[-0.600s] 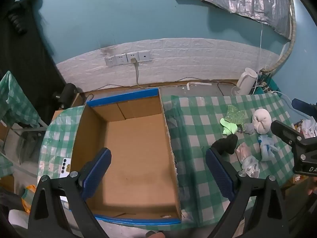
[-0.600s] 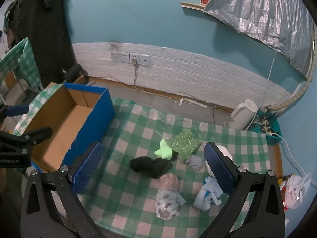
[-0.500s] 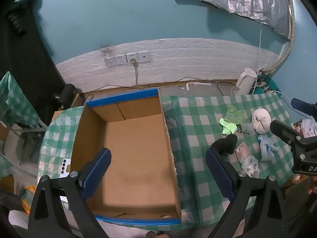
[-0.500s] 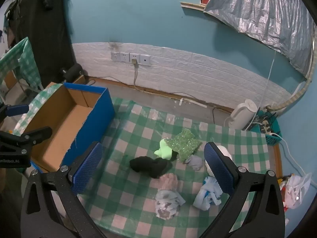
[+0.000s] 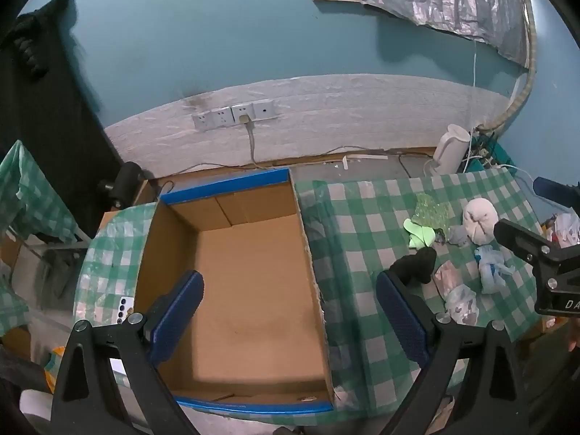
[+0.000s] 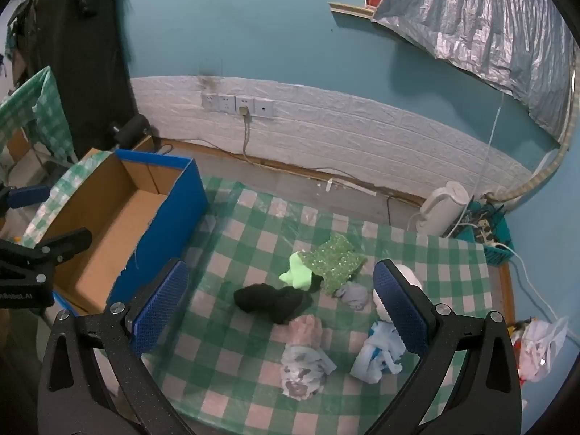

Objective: Organize soft objects

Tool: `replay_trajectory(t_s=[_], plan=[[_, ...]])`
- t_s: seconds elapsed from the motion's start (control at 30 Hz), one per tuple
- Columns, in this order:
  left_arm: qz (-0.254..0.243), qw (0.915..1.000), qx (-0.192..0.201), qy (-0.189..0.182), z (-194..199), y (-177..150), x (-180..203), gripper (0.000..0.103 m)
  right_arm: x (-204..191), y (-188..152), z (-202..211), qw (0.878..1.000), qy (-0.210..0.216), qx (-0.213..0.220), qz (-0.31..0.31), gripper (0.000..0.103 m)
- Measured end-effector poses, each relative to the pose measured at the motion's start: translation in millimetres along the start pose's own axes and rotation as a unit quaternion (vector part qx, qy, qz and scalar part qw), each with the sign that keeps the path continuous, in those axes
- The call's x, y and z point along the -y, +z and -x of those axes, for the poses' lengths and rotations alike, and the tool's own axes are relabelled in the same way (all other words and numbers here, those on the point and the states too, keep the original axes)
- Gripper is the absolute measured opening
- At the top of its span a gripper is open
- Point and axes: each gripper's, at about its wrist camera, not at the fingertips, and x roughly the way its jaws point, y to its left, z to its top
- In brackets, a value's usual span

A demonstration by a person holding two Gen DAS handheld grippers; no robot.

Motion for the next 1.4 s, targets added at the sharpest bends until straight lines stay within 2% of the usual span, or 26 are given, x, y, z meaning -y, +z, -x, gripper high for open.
replay_trajectory(t_s=[1.4], plan=[[0.005,1.0000,0.003,-0.006,5.3,-2.4,0.4,0.097,1.5,-1.9,-2.3,1.000,-0.004,-0.004,0.000,0.101]])
